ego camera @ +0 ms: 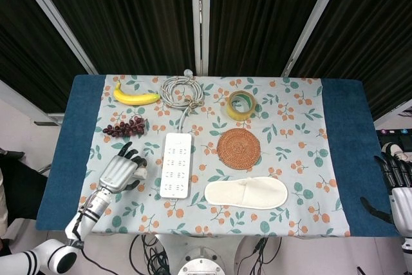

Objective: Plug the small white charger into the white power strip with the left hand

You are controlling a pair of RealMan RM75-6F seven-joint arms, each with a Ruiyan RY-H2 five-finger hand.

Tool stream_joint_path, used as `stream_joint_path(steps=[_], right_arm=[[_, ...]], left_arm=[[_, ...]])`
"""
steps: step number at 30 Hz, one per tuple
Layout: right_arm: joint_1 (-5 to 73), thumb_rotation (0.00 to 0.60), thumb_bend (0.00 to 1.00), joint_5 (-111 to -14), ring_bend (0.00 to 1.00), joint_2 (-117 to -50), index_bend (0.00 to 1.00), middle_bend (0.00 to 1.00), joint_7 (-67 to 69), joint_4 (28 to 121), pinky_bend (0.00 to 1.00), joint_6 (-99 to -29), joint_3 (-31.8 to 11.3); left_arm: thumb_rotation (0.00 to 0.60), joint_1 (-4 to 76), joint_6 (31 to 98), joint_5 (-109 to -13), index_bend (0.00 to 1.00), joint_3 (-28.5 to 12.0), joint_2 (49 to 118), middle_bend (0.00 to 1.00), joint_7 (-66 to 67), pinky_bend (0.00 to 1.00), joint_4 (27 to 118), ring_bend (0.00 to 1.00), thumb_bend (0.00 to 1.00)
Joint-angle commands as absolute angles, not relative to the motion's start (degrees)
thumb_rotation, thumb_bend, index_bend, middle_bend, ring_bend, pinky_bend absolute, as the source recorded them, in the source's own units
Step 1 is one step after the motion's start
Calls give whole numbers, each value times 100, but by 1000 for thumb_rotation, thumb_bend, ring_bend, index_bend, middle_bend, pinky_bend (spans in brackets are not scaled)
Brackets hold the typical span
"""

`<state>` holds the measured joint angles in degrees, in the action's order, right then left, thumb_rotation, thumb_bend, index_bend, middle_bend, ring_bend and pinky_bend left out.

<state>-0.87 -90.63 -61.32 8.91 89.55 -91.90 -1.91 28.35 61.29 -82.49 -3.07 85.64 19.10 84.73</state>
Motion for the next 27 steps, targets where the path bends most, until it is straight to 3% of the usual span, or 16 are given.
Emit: stream_joint_path(steps=[1,12,18,22,27], right_arm=[[-90,600,124,-9057,0,-6134,0,13,904,8943,0,-9186,-191],[-98,600,123,-9030,0,-6155,0,13,997,8857,0,-9161,-191],[-100,600,122,-9025,0,-6165,0,13,1033,8821,0,-9154,-193],[-109,600,120,-9023,0,-6166,0,13,1048,8809,0,-9163,-192],[-119,600,110,-9015,0,-6169,0,13,1066,8797,0,-9175,-198]], left_arm=[[600,2911,6062,-8036,384,-331,8622,404,2481,70,8625,195,248],[600,2998,6072,-7630,401,-331,8778,421,3464,74,8740,222,273],[600,3029,6064,-7495,461,-339,8826,489,3509,87,8719,280,334],[600,3010,6184,-7619,515,-448,8818,544,2814,123,8665,338,408],[600,2957,6433,-8041,536,-637,8877,562,785,136,8407,343,437]])
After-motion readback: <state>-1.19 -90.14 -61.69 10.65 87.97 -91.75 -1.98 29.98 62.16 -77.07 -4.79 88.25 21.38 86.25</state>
